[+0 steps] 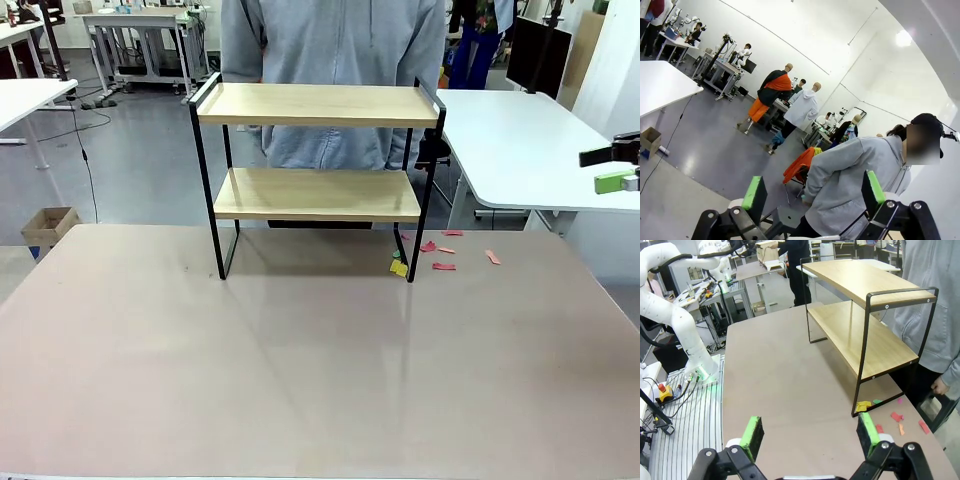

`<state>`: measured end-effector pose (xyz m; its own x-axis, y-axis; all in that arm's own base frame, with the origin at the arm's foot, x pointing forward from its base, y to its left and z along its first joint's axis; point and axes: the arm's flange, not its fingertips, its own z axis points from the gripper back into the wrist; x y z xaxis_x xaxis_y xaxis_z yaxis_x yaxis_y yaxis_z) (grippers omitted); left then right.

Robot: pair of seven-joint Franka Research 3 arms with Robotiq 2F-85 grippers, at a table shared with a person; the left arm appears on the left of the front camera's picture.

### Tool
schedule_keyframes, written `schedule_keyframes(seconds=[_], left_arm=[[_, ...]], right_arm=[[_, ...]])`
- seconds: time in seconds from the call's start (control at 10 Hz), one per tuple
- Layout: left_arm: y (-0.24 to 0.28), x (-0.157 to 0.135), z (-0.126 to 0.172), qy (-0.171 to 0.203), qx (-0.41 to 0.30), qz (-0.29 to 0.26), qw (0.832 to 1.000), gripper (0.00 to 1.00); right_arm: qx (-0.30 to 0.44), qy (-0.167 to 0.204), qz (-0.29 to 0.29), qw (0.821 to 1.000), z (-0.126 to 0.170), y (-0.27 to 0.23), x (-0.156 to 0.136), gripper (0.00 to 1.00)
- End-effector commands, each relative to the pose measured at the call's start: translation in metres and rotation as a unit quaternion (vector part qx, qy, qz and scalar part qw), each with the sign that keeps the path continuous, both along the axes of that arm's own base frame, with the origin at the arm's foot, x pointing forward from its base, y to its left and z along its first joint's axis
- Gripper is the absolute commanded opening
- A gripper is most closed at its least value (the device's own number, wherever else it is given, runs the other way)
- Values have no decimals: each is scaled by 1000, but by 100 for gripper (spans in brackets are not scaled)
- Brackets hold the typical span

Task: Clean the shelf.
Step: Hand the Duster back to the human.

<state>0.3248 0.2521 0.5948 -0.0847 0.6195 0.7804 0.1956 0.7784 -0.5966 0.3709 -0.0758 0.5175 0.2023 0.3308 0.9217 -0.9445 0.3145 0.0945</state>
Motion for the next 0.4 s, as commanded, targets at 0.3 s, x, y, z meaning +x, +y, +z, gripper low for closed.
schedule_keyframes(seconds=[0.3], left_arm=[[-1,-3,-3,1,0,3,1000,100]], right_arm=[[8,-4,-1,1000,3,0,0,100]])
